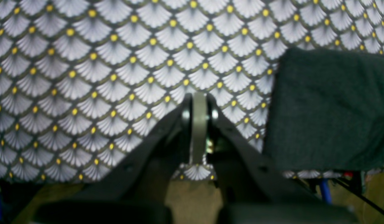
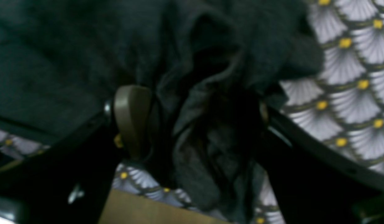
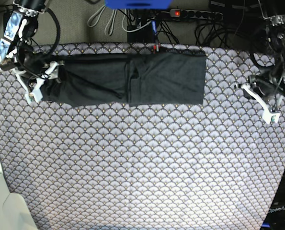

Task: Fold the T-shirt properly
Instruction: 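Reposition the right gripper at the strip's other end and grasp it, then fold the strip's end over toward the middle with the right gripper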

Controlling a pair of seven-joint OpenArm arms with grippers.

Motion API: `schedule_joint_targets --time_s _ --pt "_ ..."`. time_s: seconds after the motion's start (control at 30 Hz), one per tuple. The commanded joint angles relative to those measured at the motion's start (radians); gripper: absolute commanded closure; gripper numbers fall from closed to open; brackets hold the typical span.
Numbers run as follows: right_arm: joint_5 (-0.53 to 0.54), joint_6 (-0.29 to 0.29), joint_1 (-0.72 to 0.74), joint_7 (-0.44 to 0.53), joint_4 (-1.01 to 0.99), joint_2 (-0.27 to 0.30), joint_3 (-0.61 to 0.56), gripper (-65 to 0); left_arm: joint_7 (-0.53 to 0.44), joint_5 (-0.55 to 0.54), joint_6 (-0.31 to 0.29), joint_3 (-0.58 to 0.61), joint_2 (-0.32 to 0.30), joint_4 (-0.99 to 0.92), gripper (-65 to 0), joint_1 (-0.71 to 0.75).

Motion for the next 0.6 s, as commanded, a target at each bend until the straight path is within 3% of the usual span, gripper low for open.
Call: schedule_joint_targets --time_s 0.0,0.27,0.57 --pt "0.025 -0.001 0.005 -0.005 0.011 0.007 -0.003 -35.2 -0.007 -0.007 -0.001 -0.010 -0.015 0.018 -0.5 -0.008" --pt "0.025 -0.001 0.010 -0.007 0.011 0.007 -0.003 -0.5 -0.012 -0.007 -0.001 -0.012 -0.017 0.020 -0.5 0.009" --pt "0.027 -0.001 0.005 -0.007 0.090 0.047 -0.004 0.0 -0.013 -0.007 -0.001 -0.012 -0.035 0.020 -0.5 0.035"
